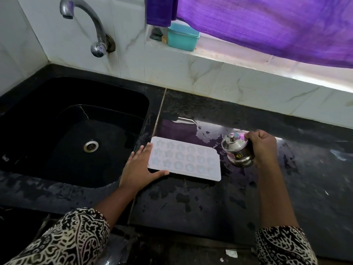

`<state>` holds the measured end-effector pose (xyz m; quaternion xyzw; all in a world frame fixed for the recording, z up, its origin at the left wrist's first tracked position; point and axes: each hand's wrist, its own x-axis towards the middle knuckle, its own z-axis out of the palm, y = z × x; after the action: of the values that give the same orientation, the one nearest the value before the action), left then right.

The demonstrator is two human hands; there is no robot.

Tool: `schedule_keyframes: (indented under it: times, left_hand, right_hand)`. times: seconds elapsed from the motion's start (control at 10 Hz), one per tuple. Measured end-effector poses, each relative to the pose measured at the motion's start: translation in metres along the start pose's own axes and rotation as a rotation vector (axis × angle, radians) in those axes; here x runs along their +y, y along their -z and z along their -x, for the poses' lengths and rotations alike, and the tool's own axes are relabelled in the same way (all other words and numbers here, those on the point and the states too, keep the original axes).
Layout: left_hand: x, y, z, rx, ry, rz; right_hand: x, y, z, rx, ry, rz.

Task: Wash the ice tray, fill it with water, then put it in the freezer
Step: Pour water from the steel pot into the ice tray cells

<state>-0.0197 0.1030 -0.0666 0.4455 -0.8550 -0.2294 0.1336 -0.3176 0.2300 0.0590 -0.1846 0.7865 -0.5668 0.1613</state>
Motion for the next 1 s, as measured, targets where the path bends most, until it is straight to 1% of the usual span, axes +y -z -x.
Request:
schedule_keyframes:
  times: [0.1, 1.0]
  left_hand:
    - [-0.0001, 0.0, -0.0006, -0.004, -0.003, -0.009]
    - [-0.0024, -0.002, -0.001, 0.003, -0.006, 0.004]
  right_hand:
    - [0.0, 0.0003, -0.0011, -0.003, 0.003, 0.032]
    - [-0.0019, 0.0013, 0.0022, 0.02, -0.021, 0.004]
